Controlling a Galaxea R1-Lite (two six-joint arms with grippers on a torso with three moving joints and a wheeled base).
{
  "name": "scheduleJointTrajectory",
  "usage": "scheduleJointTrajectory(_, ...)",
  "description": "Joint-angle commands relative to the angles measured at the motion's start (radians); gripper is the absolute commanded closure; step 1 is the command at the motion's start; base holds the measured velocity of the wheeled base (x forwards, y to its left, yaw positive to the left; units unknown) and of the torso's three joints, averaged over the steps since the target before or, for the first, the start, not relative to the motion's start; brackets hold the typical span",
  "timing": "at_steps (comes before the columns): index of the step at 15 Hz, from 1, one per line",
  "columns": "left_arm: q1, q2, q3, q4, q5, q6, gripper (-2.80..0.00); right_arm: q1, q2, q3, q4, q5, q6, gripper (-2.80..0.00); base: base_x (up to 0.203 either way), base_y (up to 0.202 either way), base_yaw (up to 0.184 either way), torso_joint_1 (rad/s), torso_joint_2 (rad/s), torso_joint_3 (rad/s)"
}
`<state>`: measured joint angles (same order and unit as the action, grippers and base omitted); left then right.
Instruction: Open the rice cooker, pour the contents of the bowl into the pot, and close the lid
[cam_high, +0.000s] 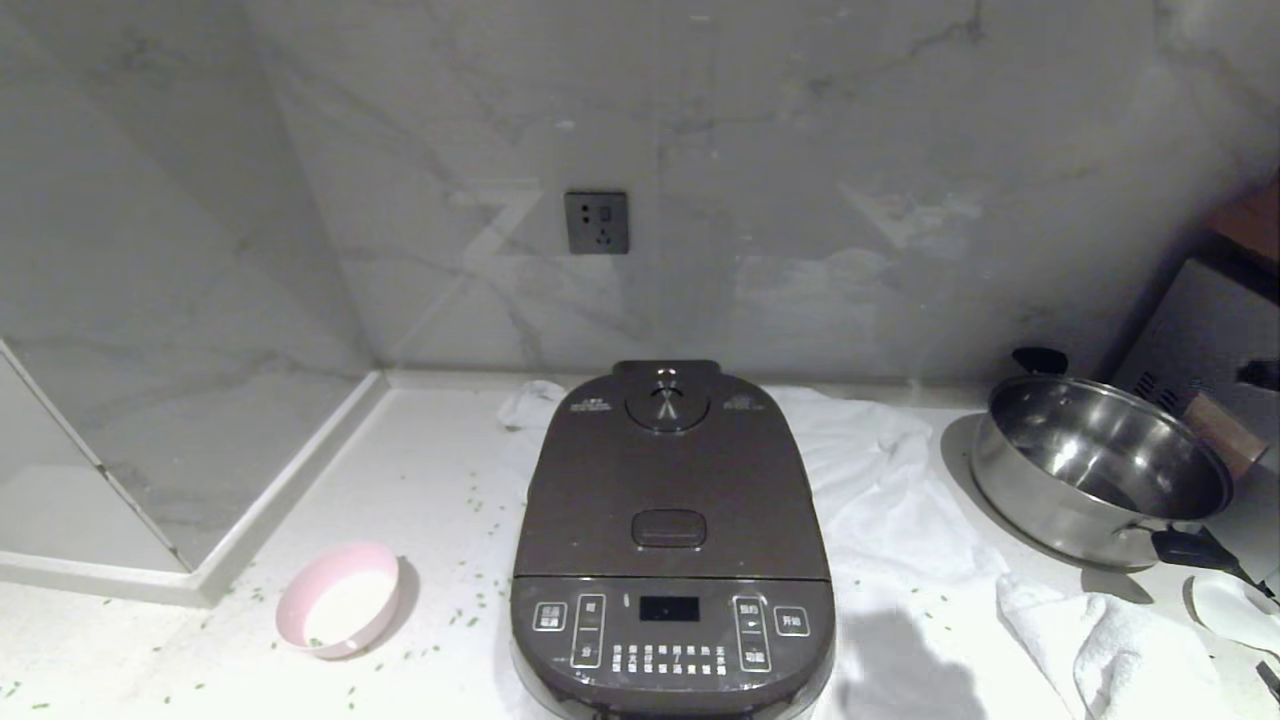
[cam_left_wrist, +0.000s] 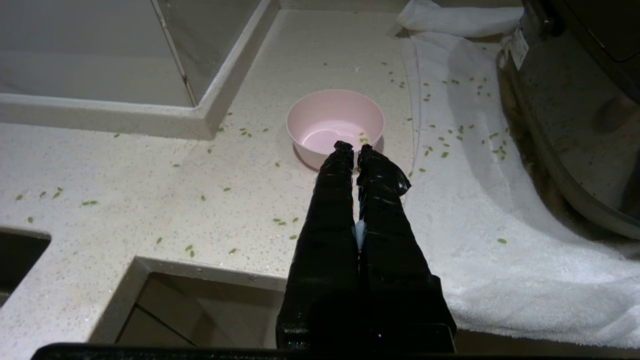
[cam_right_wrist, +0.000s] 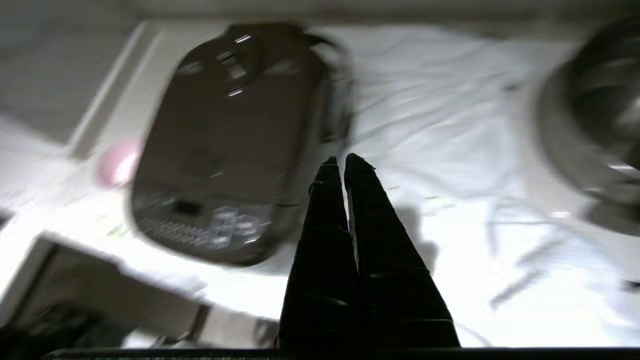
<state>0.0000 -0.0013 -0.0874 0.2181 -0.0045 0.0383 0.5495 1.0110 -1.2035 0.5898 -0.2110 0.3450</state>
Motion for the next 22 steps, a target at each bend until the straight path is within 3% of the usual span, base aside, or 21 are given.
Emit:
scheduleJointTrajectory(1,0.000,0.000,0.000,0.001,0.001,-0.001,0.00,-0.130,-0.149,0.060,0.002,-0.035,-0.061,0.00,0.000,0.000,0.000,0.000,0.00,0.000)
scheduleJointTrajectory(8,0.000,0.000,0.000,0.001,0.004,-0.005,0.00,-0.450,-0.502,0.197,0.032,-0.057,-0.207,0.00,0.000,0.000,0.000,0.000,0.00,0.000)
scheduleJointTrajectory(12,0.000,0.000,0.000,0.001,0.006,-0.014,0.00,-0.507,-0.741,0.307,0.027,-0.043,-0.311,0.00,0.000,0.000,0.000,0.000,0.00,0.000)
scheduleJointTrajectory(16,0.000,0.000,0.000,0.001,0.006,-0.015,0.00,-0.544,-0.963,0.433,0.027,0.064,-0.360,0.00,0.000,0.000,0.000,0.000,0.00,0.000)
scheduleJointTrajectory(19,0.000,0.000,0.000,0.001,0.006,-0.015,0.00,-0.549,-1.009,0.605,0.018,0.164,-0.375,0.00,0.000,0.000,0.000,0.000,0.00,0.000)
scheduleJointTrajectory(22,0.000,0.000,0.000,0.001,0.008,-0.020,0.00,-0.549,-1.010,0.839,-0.161,0.185,-0.422,0.00,0.000,0.000,0.000,0.000,0.00,0.000)
